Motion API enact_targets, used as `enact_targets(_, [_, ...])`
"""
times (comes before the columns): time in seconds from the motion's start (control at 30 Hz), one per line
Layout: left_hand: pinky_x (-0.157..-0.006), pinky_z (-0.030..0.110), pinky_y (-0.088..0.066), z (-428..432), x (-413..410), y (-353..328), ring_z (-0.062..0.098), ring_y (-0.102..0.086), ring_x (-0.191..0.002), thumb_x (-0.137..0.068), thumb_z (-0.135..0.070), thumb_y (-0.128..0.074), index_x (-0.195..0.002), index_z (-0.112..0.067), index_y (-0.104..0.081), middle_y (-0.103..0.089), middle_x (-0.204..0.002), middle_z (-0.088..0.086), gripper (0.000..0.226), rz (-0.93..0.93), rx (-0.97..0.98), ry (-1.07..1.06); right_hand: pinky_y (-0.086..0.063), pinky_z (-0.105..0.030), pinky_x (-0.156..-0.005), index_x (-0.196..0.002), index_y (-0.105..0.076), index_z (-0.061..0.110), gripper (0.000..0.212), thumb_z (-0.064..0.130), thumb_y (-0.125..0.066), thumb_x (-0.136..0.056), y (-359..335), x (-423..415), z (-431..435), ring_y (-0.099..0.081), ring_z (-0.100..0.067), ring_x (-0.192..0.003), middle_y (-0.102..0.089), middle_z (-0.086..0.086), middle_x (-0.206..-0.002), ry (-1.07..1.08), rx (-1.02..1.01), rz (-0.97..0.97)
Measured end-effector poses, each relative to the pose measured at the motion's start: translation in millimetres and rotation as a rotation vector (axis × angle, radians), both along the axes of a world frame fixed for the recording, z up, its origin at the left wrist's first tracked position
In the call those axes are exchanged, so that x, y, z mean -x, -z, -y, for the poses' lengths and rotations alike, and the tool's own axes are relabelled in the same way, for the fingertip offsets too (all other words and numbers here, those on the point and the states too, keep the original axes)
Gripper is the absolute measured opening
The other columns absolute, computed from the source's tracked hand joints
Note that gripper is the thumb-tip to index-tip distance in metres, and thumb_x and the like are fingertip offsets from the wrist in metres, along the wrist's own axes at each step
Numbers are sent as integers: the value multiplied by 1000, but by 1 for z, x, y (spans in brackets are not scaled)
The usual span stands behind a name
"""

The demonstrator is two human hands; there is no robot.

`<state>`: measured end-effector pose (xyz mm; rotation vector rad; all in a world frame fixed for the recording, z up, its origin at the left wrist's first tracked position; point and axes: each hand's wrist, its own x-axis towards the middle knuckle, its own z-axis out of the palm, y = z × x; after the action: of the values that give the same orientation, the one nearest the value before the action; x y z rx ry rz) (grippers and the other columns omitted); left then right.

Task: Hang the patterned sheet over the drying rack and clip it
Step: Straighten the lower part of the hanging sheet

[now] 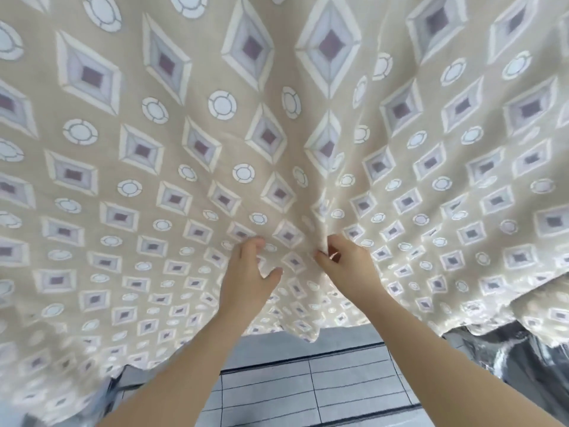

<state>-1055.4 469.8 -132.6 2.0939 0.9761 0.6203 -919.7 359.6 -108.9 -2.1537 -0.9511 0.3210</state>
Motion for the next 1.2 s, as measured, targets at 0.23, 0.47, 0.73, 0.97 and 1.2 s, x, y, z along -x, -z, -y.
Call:
enact_targets(0.23, [-75, 24, -38, 41, -9, 34, 15, -55, -86, -87, -13, -60, -112, -15, -55, -51, -112, 0, 26, -62, 252, -174, -38, -16, -58, -79, -60, 28, 14, 18, -59, -89, 27, -14, 35, -48, -2, -56, -53, 14, -66, -68, -74, -301])
enact_targets(0.47, [-55, 23, -38, 39, 3, 103, 14, -51, -69, -87, -4, -45, -89, -21, -56, -57, -89, -4, 20, -135, 617, -414, -40, -29, -64, -77, -58, 22, 14, 15, -52, -88, 110, -21, 48, -54, -22, -74, -61, 1, -78, 176, 145, -658])
enact_targets(0.73, [-52, 26, -35, 21, -6, 222, 17, -42, -57, -94, -8, -44, -75, -10, -49, -45, -67, 6, 20, 57, 1063, -728, -38, -31, -69, -101, -56, 13, 25, 36, -48, -94, 245, -25, 15, -52, -20, -78, -58, -5, -97, 238, 248, -1037])
enact_targets(0.97, [-102, 37, -34, 11, -6, 316, 24, -49, -119, -83, -45, -64, -128, -19, -49, -49, -130, 2, 54, 537, 1337, -770, -50, -33, -66, -117, -62, 17, 51, 57, -47, -88, 340, -29, -11, -64, -28, -93, -67, -6, -105, 164, -20, -1402])
enact_targets(1.2, [-88, 34, -46, -10, -16, 359, 17, -58, -86, -91, -22, -55, -67, -16, -60, -62, -74, 0, 25, 1096, 1259, -472, -51, -28, -41, -74, -73, 15, 33, 35, -48, -84, 354, -29, -32, -69, -22, -55, -71, -4, -69, -134, -401, -1623])
